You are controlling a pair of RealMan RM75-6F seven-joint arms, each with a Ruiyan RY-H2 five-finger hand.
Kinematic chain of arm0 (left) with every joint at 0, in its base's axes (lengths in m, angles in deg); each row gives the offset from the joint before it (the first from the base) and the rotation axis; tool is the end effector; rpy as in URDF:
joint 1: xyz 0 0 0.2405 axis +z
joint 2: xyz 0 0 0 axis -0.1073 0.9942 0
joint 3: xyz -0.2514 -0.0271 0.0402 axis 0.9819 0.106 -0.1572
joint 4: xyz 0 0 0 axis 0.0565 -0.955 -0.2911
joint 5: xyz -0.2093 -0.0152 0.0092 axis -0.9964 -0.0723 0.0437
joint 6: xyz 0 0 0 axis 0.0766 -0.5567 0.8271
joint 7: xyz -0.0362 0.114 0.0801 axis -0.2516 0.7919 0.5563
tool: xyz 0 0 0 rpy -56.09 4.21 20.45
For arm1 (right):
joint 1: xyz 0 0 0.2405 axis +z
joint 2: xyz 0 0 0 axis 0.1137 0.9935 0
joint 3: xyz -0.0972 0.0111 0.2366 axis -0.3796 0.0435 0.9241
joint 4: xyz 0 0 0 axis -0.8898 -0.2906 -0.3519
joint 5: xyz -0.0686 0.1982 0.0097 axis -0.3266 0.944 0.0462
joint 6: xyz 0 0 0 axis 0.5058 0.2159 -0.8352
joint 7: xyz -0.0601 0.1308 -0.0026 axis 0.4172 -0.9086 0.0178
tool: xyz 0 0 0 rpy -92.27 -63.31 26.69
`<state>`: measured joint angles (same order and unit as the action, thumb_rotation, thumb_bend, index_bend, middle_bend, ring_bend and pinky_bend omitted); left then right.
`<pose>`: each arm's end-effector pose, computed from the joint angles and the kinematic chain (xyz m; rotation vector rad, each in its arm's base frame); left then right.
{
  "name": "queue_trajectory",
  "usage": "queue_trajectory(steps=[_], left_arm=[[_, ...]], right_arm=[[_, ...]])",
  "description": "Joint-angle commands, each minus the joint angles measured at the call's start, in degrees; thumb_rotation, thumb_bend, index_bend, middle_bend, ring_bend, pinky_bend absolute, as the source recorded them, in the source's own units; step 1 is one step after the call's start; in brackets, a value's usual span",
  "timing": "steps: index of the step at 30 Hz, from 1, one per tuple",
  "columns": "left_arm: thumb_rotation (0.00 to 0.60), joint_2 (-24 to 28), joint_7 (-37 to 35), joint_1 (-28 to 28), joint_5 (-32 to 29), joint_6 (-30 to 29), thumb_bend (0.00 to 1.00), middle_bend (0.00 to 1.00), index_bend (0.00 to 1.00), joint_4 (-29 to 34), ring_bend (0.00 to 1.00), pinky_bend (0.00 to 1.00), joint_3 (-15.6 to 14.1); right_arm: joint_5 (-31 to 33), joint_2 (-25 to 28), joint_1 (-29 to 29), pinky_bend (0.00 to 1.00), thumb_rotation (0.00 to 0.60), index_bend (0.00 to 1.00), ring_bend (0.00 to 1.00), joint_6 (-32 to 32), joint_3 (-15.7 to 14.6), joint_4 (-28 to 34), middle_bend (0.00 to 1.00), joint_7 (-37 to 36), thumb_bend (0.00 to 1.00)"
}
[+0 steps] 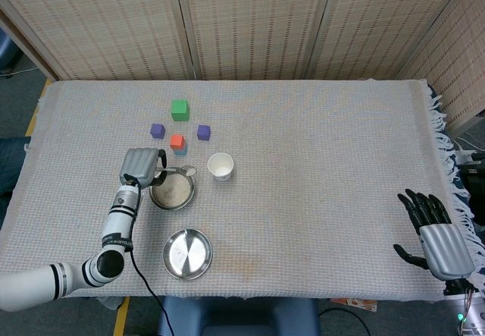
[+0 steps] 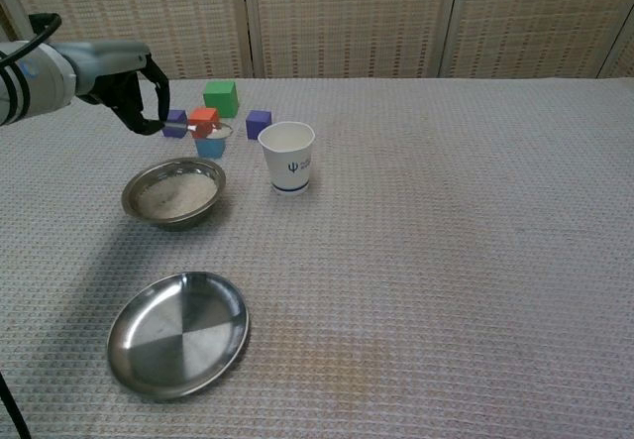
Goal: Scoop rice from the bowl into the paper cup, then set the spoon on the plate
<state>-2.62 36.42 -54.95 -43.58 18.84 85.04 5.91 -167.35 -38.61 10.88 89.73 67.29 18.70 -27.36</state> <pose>-0.1230 0.3957 0.0397 -1.5999 -1.0025 -0.7053 -0.2980 -0.1670 0.1543 1.4961 -0.9205 0.8680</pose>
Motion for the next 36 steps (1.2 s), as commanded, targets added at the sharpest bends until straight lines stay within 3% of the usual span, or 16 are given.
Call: queue_trajectory(steps=[1, 18, 27, 36], left_arm=[[0.6, -1.13, 1.03, -3.32, -1.68, -0.75, 0.4, 1.0, 0.81, -0.97, 1.0, 1.0, 0.78], [0.6, -10.62, 6.19, -14.49, -6.16, -6.25, 0.4, 1.0, 0.8, -10.13, 1.0, 1.0, -0.24], [0.6, -15.73, 7.09, -15.01, 1.31, -9.31, 0.4, 1.0, 0.81, -18.96, 1.0, 1.0, -5.93], [0.6, -19.4, 8.28, -14.35, 6.84, -9.29, 0.4, 1.0, 0.81, -23.9, 1.0, 1.0, -9.55]], right_arm=[[0.35, 0.1, 0.04, 0.0, 0.6, 0.0, 0.0, -0.13, 0.13, -0.03, 0.0, -0.23, 0.13], [1.01, 1.31, -0.15, 0.0, 0.6, 0.0, 0.0, 0.21, 0.55, -0.15, 0.0, -2.58, 0.13], [0.61, 1.91, -0.88, 0.0, 0.6, 0.0, 0.0, 1.48, 0.46, -0.14, 0.0, -3.4, 0.13], [0.08, 2.16, -1.16, 0.0, 0.6, 0.0, 0.0, 2.2, 0.48, 0.14, 0.0, -3.63, 0.13]])
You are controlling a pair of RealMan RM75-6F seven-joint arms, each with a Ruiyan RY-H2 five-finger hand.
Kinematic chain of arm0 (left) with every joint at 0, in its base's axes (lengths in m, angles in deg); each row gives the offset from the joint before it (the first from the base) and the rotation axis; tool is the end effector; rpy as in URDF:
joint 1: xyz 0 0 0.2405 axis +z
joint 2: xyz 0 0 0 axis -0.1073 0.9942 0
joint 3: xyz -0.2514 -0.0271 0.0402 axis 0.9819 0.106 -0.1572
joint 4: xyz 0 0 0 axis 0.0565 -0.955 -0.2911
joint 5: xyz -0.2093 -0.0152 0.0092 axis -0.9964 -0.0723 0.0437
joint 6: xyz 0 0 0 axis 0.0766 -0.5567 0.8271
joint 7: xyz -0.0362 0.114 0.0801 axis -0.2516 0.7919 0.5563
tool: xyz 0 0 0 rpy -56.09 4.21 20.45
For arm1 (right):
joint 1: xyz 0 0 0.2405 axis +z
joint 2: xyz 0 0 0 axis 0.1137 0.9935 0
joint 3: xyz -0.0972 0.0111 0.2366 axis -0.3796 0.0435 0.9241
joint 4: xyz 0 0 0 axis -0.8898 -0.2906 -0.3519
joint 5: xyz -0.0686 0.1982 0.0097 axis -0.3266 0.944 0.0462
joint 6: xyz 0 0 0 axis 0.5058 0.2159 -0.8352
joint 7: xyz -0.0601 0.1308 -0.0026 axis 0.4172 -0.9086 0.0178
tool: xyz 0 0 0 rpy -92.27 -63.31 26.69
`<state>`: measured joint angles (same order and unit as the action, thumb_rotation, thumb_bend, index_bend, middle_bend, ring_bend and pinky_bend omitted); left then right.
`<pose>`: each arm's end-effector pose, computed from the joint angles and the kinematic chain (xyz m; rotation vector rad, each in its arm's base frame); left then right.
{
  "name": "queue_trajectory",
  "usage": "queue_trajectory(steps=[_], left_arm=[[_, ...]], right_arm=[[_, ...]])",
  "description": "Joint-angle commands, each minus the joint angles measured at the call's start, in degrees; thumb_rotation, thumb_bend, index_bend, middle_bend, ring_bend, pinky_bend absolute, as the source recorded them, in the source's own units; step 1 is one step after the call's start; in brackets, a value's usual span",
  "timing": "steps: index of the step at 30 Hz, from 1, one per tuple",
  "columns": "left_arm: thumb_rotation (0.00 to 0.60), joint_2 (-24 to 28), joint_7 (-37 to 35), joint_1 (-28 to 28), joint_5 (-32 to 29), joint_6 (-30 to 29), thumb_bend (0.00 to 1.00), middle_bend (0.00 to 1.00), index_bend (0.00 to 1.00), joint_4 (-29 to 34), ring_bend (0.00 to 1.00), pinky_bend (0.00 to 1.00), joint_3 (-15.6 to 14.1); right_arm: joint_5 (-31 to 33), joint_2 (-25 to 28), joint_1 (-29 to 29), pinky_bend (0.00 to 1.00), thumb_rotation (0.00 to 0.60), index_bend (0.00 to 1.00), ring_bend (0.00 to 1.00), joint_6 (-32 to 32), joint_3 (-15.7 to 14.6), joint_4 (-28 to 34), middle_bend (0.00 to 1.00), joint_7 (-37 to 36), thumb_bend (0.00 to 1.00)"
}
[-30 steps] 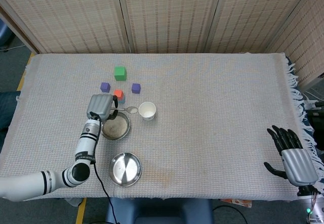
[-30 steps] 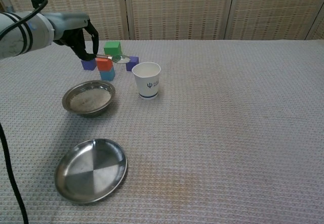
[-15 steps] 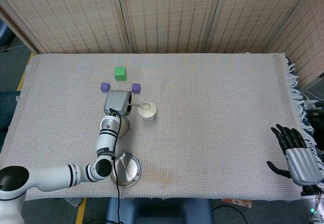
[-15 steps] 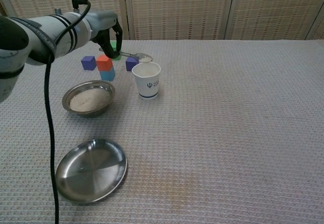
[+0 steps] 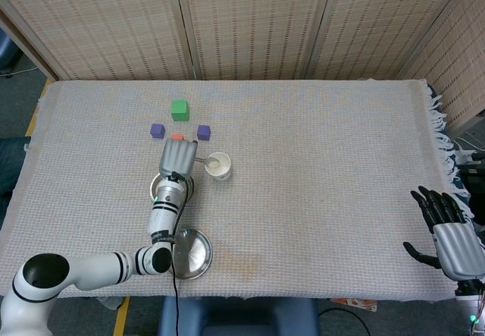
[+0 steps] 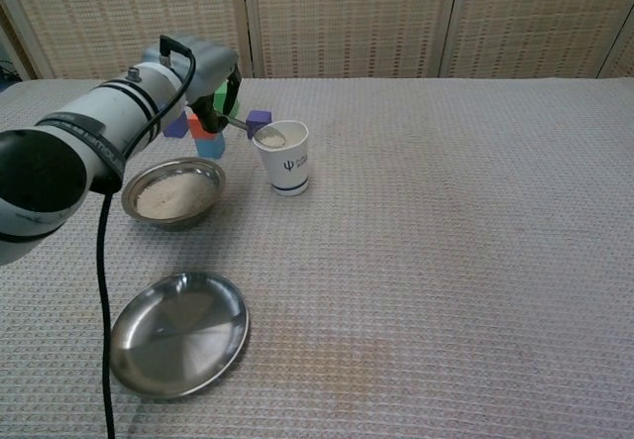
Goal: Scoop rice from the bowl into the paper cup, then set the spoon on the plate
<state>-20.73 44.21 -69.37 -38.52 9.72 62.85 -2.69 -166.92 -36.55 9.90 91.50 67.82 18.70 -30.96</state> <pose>-0.0706 0.4174 -0.0317 -1.6504 -0.5528 -0.6180 -0.3020 -0.1644 0.1712 1.4452 -0.9280 0.8963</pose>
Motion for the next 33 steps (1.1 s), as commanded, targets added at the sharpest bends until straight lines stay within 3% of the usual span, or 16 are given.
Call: queue_trajectory(steps=[1, 17, 24, 33], left_arm=[[0.6, -1.74, 0.73, 0.05, 2.7, -0.43, 0.4, 1.0, 0.81, -2.55, 1.0, 1.0, -1.38], [0.6, -7.34, 3.63, 2.93, 20.94, -7.42, 0.4, 1.0, 0.81, -12.3, 1.0, 1.0, -8.65], [0.6, -11.7, 4.2, 4.17, 31.6, -10.99, 0.4, 1.0, 0.81, -24.26, 1.0, 1.0, -12.89], [0.6, -15.48, 2.18, 6.42, 38.55, -10.92, 0.4, 1.0, 0.81, -34.98, 1.0, 1.0, -14.23]], right_arm=[[-0.48, 0.14, -0.26, 0.0, 0.6, 0.0, 0.0, 0.6, -0.1, 0.19, 0.0, -0.03, 0.13], [-1.21, 0.67, -0.8, 0.0, 0.6, 0.0, 0.0, 1.52, -0.26, 0.72, 0.0, -0.21, 0.13], [-2.28, 1.01, -1.16, 0.0, 0.6, 0.0, 0.0, 2.14, -0.67, 1.04, 0.0, -0.42, 0.13], [-2.8, 1.28, -1.38, 0.0, 0.6, 0.0, 0.0, 2.46, -0.84, 1.32, 0.0, -0.74, 0.13]])
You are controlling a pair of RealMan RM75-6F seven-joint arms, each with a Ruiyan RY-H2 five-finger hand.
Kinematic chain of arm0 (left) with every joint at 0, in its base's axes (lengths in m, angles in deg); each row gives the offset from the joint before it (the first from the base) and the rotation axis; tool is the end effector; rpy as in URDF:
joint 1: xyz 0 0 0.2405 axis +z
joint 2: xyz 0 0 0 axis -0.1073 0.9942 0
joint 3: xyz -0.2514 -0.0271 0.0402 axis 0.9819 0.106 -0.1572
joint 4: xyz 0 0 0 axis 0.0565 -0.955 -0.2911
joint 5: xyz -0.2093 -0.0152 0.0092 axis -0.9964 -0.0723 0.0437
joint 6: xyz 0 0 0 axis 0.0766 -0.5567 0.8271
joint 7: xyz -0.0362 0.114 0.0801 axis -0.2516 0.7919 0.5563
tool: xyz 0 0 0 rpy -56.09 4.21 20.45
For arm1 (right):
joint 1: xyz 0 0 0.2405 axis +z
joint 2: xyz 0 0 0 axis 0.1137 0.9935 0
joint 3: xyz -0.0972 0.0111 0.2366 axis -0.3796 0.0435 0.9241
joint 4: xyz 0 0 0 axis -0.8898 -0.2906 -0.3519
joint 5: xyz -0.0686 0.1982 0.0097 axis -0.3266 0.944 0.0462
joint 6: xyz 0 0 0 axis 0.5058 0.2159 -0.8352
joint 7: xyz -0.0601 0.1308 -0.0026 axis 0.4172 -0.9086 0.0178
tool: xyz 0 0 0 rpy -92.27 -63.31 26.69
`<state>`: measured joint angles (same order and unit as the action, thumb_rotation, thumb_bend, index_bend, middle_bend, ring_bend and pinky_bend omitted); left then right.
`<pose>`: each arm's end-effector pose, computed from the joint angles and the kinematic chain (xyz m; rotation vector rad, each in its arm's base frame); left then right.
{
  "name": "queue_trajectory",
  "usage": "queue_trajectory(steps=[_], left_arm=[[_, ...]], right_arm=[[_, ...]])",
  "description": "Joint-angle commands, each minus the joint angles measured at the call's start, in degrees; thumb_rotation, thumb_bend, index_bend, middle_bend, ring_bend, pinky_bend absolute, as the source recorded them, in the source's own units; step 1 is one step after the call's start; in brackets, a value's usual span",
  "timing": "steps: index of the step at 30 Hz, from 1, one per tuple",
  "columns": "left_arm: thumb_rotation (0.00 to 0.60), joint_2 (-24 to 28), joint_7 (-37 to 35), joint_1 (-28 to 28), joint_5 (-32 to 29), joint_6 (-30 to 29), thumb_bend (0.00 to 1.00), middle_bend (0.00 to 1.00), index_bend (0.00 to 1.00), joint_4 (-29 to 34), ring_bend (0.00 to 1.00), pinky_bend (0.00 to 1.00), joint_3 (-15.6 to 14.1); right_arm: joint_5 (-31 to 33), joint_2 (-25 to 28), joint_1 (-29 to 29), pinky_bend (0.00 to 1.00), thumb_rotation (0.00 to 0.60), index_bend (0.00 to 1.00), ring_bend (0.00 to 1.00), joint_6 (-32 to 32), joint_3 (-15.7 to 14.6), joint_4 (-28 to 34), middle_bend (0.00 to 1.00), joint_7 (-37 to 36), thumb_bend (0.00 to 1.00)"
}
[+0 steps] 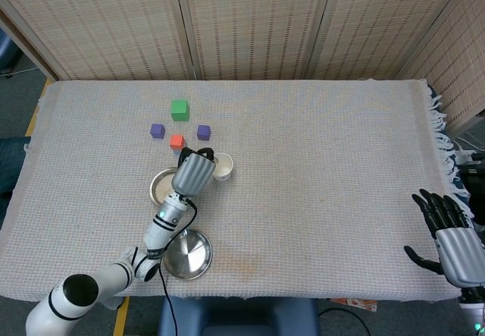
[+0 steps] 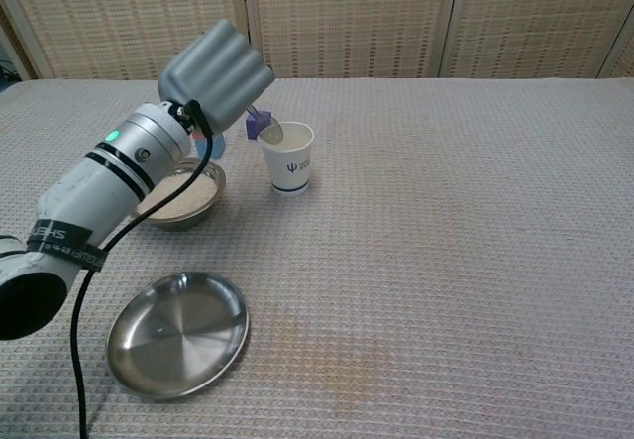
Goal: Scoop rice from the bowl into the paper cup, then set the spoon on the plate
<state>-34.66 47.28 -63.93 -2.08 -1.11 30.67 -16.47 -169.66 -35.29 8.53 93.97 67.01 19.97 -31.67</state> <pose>-0.0894 0.3940 -0.0607 -1.5735 0.3942 -0.5739 -0.2953 -0.1540 0.1770 1.4517 -0.9148 0.9309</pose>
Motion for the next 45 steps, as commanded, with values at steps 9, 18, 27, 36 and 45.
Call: queue_trajectory(steps=[9, 18, 27, 36, 45], left_arm=[[0.6, -0.58, -3.99, 2.56, 4.69, -3.0, 0.4, 1.0, 0.81, 1.24, 1.0, 1.0, 3.24], [0.6, 15.91, 0.07, 7.66, -0.86, -2.68, 0.4, 1.0, 0.81, 40.55, 1.0, 1.0, 9.11], [0.6, 26.53, 8.2, 12.13, -8.4, -2.79, 0.4, 1.0, 0.81, 61.57, 1.0, 1.0, 9.38], [0.6, 33.39, 5.13, 17.41, -24.24, 1.44, 0.4, 1.0, 0.81, 78.62, 1.0, 1.0, 6.49], [0.6, 34.72, -0.32, 18.46, -27.2, 7.48, 0.4, 1.0, 0.81, 81.34, 1.0, 1.0, 0.65]], right_arm=[[-0.23, 0.21, -0.02, 0.0, 0.6, 0.0, 0.0, -0.05, -0.05, -0.03, 0.0, -0.5, 0.13], [-1.66, 0.21, -0.09, 0.0, 0.6, 0.0, 0.0, 0.17, -0.58, 0.34, 0.0, 0.34, 0.13], [-3.91, -0.03, -0.49, 0.0, 0.6, 0.0, 0.0, 0.99, -1.45, 1.0, 0.0, 1.77, 0.13], [-4.92, -0.15, -0.57, 0.0, 0.6, 0.0, 0.0, 1.4, -1.7, 1.07, 0.0, 1.89, 0.13], [-6.49, -0.51, -0.75, 0.0, 0.6, 0.0, 0.0, 2.05, -2.13, 1.47, 0.0, 2.64, 0.13]])
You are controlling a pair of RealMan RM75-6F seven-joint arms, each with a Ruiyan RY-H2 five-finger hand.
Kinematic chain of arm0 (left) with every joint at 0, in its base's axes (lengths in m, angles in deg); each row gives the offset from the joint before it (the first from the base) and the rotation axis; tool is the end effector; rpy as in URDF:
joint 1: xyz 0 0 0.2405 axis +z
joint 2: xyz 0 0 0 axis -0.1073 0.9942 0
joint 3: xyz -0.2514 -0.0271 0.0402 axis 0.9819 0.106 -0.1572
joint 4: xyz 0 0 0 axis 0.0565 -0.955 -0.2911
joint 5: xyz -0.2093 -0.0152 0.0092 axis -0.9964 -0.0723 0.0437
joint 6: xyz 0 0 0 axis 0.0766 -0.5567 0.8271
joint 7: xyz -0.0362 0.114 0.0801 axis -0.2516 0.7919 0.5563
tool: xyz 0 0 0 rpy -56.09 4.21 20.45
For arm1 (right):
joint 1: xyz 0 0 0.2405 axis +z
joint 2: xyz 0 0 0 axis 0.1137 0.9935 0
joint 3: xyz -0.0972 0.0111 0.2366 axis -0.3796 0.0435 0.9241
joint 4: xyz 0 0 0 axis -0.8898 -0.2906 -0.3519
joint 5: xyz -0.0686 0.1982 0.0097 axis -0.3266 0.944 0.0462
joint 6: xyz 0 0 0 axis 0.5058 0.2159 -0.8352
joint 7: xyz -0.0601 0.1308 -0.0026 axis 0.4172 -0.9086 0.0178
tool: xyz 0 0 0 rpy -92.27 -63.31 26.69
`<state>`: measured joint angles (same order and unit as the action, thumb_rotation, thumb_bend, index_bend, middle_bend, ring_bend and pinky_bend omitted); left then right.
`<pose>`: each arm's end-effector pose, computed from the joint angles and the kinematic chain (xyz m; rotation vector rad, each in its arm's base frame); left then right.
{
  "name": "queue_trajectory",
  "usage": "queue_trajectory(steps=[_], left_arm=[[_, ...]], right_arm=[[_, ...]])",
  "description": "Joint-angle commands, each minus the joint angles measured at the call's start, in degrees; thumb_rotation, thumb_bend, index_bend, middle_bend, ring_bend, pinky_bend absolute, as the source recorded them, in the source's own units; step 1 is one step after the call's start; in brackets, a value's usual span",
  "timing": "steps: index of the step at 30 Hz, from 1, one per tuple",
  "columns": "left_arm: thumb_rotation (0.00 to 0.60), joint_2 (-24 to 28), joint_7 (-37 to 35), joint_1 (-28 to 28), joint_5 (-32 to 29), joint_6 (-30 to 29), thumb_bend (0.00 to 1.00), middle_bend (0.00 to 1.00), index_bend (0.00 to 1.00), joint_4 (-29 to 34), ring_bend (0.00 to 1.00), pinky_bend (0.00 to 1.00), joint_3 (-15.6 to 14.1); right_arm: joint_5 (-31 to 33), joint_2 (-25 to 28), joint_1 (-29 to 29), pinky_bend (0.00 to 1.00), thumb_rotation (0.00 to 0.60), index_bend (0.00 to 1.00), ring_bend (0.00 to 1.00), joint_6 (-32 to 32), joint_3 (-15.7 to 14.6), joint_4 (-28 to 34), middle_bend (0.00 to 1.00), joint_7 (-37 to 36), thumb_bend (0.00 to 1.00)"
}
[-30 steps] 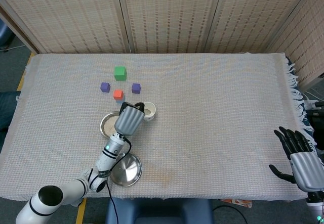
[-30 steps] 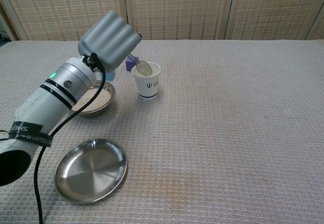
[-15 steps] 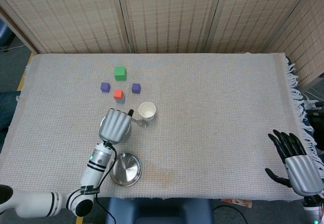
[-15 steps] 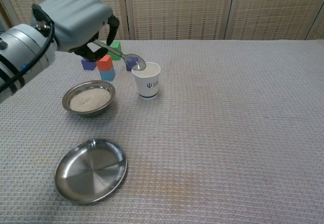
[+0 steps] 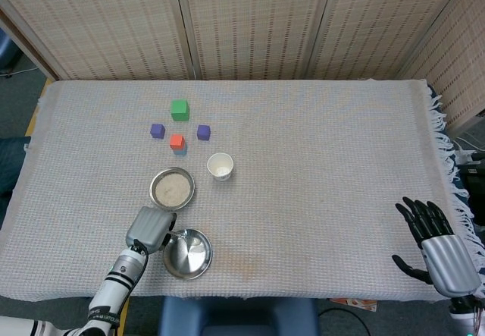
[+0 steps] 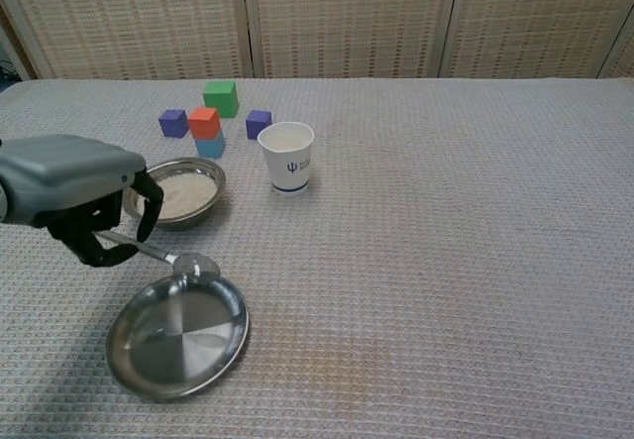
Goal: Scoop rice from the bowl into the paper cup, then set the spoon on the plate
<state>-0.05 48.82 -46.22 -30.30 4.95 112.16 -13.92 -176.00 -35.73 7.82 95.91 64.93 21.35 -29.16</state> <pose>-0.1299 0.2502 0.0133 -1.9401 -0.8604 -0.5237 -0.2781 -0.1410 0.1669 1.5383 -0.8752 0.9745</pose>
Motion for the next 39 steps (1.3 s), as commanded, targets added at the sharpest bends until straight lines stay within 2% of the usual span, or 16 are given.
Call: queue_trajectory(steps=[1, 4, 8, 10, 15, 21, 24, 33, 35, 37, 39], left_arm=[[0.6, -0.19, -2.19, 0.84, 1.49, 1.51, 0.39, 1.0, 0.81, -0.63, 1.0, 1.0, -2.41], [0.6, -1.19, -3.1, 1.09, 2.18, 1.92, 0.4, 1.0, 0.81, -2.36, 1.0, 1.0, -3.8], [0.6, -2.05, -4.58, 1.16, 2.37, 2.31, 0.4, 1.0, 0.79, -4.76, 1.0, 1.0, -4.19], [0.6, -2.1, -5.4, 1.03, 1.71, 2.99, 0.4, 1.0, 0.72, -5.38, 1.0, 1.0, -4.18], [0.6, -1.23, -5.37, -0.42, -1.54, 5.63, 0.4, 1.0, 0.44, -4.73, 1.0, 1.0, -4.37], [0.6, -1.69, -5.46, -1.38, -1.11, 5.42, 0.4, 1.0, 0.23, -3.45, 1.0, 1.0, -4.74], [0.6, -1.82, -5.1, -1.8, -1.05, 4.93, 0.4, 1.0, 0.15, -2.96, 1.0, 1.0, -4.99], [0.6, 0.51, -8.33, -0.74, 3.34, 2.31, 0.4, 1.0, 0.07, -0.87, 1.0, 1.0, -4.97], [0.6, 1.98, -10.83, 0.31, 5.98, 1.14, 0.4, 1.0, 0.04, -0.03, 0.99, 1.0, -4.76], [0.6, 6.6, -21.62, 5.27, 15.05, -3.61, 0.4, 0.98, 0.01, 1.74, 0.95, 1.0, -4.51], [0.6, 10.59, -34.18, 10.2, 26.08, -5.89, 0.4, 0.86, 0.01, -0.74, 0.81, 0.94, -7.63]], right_arm=[[-0.21, -0.09, -0.05, 0.0, 0.6, 0.0, 0.0, 0.13, -0.06, 0.14, 0.0, 0.21, 0.13], [-0.18, -0.19, -0.08, 0.0, 0.6, 0.0, 0.0, 0.09, -0.07, 0.22, 0.0, 0.43, 0.13], [-0.08, -0.22, -0.1, 0.0, 0.6, 0.0, 0.0, -0.01, -0.1, 0.44, 0.0, 0.67, 0.13], [-0.06, -0.25, -0.14, 0.0, 0.6, 0.0, 0.0, 0.16, 0.0, 0.48, 0.0, 0.77, 0.13], [-0.9, -0.97, -0.14, 0.0, 0.6, 0.0, 0.0, 1.18, 0.3, -0.37, 0.0, 0.32, 0.13], [-0.54, -0.98, -0.27, 0.0, 0.6, 0.0, 0.0, 1.17, 0.32, -0.13, 0.0, 0.56, 0.13], [-0.64, -0.91, -0.41, 0.0, 0.6, 0.0, 0.0, 1.42, 0.28, -0.03, 0.0, 0.6, 0.13], [-0.65, -0.64, -0.54, 0.0, 0.6, 0.0, 0.0, 1.6, 0.23, -0.05, 0.0, 0.28, 0.13], [-0.56, -0.6, -0.56, 0.0, 0.6, 0.0, 0.0, 1.61, 0.25, -0.09, 0.0, 0.2, 0.13], [-0.41, -0.5, -0.68, 0.0, 0.6, 0.0, 0.0, 1.8, 0.31, -0.09, 0.0, 0.21, 0.13], [-0.3, -0.46, -0.76, 0.0, 0.6, 0.0, 0.0, 1.89, 0.35, -0.03, 0.0, 0.29, 0.13]])
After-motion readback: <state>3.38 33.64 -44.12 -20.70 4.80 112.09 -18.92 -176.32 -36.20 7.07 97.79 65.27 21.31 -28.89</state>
